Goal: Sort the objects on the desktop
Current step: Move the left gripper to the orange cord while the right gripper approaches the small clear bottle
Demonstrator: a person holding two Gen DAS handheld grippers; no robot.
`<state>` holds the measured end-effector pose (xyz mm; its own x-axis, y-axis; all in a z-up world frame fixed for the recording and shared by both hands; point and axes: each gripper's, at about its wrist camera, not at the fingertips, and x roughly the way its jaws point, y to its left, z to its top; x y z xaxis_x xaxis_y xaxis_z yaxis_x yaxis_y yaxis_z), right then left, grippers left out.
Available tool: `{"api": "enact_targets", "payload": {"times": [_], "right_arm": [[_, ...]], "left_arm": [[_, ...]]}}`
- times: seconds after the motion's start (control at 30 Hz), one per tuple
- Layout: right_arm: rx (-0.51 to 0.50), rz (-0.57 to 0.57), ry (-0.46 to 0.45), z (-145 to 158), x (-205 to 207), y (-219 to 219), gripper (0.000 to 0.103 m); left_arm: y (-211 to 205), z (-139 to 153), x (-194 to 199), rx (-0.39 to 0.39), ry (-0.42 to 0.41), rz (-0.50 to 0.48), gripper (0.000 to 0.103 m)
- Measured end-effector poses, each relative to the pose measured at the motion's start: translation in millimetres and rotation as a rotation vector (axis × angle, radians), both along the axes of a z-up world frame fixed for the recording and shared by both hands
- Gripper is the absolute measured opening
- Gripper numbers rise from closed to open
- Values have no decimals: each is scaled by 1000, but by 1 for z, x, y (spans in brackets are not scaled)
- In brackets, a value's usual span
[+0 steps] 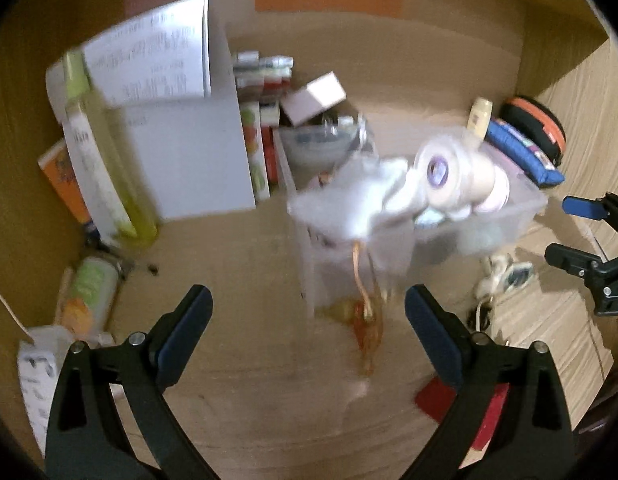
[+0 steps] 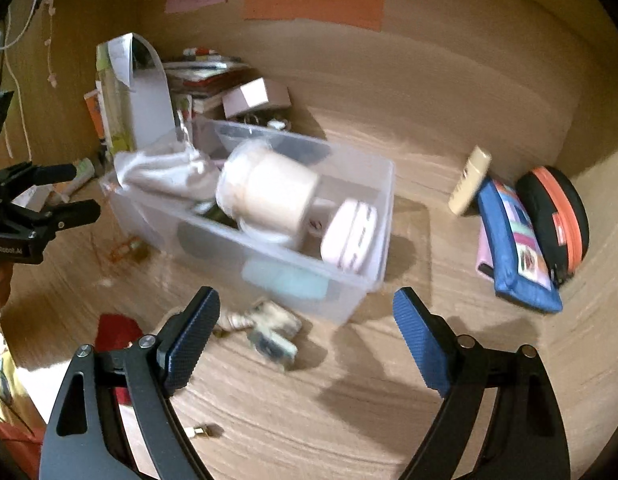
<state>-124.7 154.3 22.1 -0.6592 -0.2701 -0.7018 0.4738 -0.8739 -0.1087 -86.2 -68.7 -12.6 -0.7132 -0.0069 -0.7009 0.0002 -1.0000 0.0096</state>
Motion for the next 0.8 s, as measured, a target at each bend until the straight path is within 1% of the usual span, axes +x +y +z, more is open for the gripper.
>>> {"api": "enact_targets", "payload": {"times": [0.03,0.1,0.23,0.3,0.33,0.4,0.43,0.5,0.53,0.57,0.67,0.8], "right_arm": [[3,1,-11,-5,2,2,87],[6,9,-32,-12,4,3,87],[0,36,-82,-30,8,7,87],[6,47,-102,-39,7,7,87],[9,50,-106,-42,6,6,87],[4,60,-115,-45,4,6,85],[-1,67,-123,-46,3,6,85],[-7,81,-131,-47,2,4,84],[-14,89,-135,-47,1,3,84],[-22,96,-140,-47,0,2,80],[-39,114,-142,-47,1,-3,70],[-61,120,-139,-49,1,-7,69]], "left_arm": [[1,-5,0,12,-18,-9,98],[4,-12,0,12,-35,-14,98],[13,-28,-2,-14,-71,-28,98],[16,-32,-3,-28,-75,-28,98],[18,-33,-4,-36,-77,-30,95],[20,-35,-6,-29,-87,-40,85],[21,-36,-8,-25,-95,-43,78],[22,-38,-11,-28,-106,-32,74],[22,-38,-13,-25,-109,-31,70],[22,-39,-14,-19,-115,-31,67],[21,-42,-19,-1,-144,-30,64],[21,-47,-25,14,-172,-36,63]]}}
